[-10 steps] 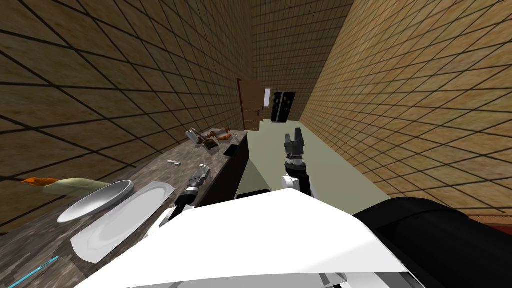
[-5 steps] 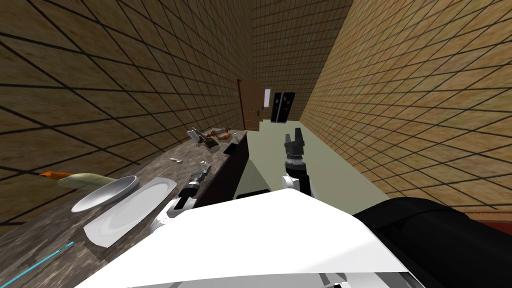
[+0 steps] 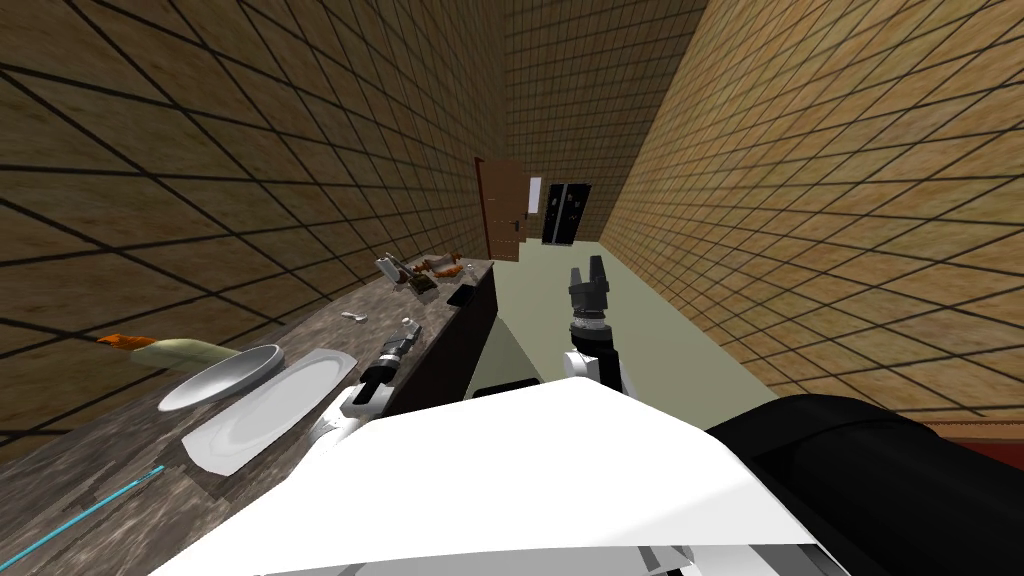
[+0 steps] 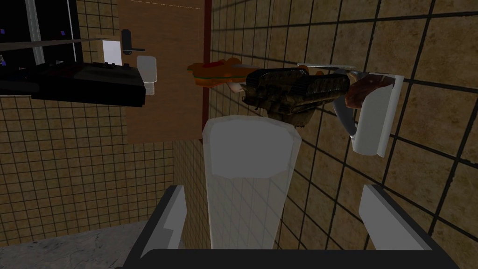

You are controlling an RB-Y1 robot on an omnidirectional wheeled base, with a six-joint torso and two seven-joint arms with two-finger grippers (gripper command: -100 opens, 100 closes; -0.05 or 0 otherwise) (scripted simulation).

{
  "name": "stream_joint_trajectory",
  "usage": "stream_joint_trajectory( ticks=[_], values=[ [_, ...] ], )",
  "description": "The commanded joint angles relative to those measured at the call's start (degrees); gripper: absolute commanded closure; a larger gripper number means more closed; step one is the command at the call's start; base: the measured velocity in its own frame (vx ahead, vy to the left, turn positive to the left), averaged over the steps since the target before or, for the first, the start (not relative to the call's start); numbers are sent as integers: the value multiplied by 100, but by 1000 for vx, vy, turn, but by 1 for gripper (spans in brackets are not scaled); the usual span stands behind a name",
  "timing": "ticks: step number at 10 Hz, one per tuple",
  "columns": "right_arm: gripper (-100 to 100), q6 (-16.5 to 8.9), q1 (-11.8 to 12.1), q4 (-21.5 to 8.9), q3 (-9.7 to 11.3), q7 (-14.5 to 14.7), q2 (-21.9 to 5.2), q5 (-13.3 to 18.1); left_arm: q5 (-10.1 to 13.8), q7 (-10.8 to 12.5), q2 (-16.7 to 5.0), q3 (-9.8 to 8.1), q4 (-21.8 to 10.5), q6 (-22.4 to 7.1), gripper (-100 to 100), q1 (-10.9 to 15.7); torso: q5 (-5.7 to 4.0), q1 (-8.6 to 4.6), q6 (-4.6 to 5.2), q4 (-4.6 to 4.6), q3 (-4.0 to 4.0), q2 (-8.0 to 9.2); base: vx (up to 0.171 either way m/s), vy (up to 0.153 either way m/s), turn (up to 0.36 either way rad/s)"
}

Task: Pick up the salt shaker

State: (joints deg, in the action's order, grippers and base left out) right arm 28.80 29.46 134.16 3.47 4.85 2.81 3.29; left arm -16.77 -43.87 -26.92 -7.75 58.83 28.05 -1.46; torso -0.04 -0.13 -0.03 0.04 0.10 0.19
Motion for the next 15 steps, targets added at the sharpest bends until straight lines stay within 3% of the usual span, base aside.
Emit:
stream_joint_trajectory(
  ticks=[1,3,4,5,7,8,10,11,12,13,14,15],
  values=[
    [0,0,0,0,0,0,0,0,-74,69,-29,-15,-286,56,-100,286,0,0,0,0,0,0,-82,-37,12],
    [0,0,0,0,0,0,0,0,-74,69,-29,-15,-515,56,-100,406,0,2,0,0,-1,-5,-19,-8,-1],
    [0,0,1,0,0,0,0,0,-227,209,-114,-43,-697,152,-100,655,2,8,0,-3,-8,-15,-49,-21,19],
    [0,0,0,0,0,0,0,0,-227,209,-114,-43,-968,152,-100,860,1,3,0,-1,-4,-7,-67,-32,13],
    [0,0,0,0,0,0,0,0,-227,209,-114,-43,-1121,152,-100,940,0,2,0,0,-1,-4,-32,-10,-1],
    [0,0,0,0,0,0,0,0,-381,350,-200,-70,-1327,248,-100,1196,1,7,-1,-2,-5,-12,-52,-27,19],
    [0,0,0,0,0,0,0,0,-381,350,-200,-70,-1694,248,-100,1473,-1,-4,0,1,1,1,-59,-28,6],
    [0,0,0,0,0,0,0,0,-534,490,-285,-98,-1922,344,-100,1705,0,2,0,0,-1,-4,-76,-17,18],
    [0,0,0,0,0,0,0,0,-534,490,-285,-98,-2139,344,-100,1899,0,3,-1,1,3,4,-83,-19,12],
    [0,0,0,0,0,0,0,0,-534,490,-285,-98,-2333,344,-100,2006,0,2,-1,2,5,6,-42,-18,-3],
    [0,0,0,0,0,0,0,0,-528,477,-279,-100,-2204,354,-100,1917,0,2,-1,0,0,-2,-12,-9,-1],
    [0,0,1,0,0,0,0,0,-529,486,-280,-98,-2213,343,100,1924,1,6,-2,-2,-6,-12,0,0,0]
  ],
)
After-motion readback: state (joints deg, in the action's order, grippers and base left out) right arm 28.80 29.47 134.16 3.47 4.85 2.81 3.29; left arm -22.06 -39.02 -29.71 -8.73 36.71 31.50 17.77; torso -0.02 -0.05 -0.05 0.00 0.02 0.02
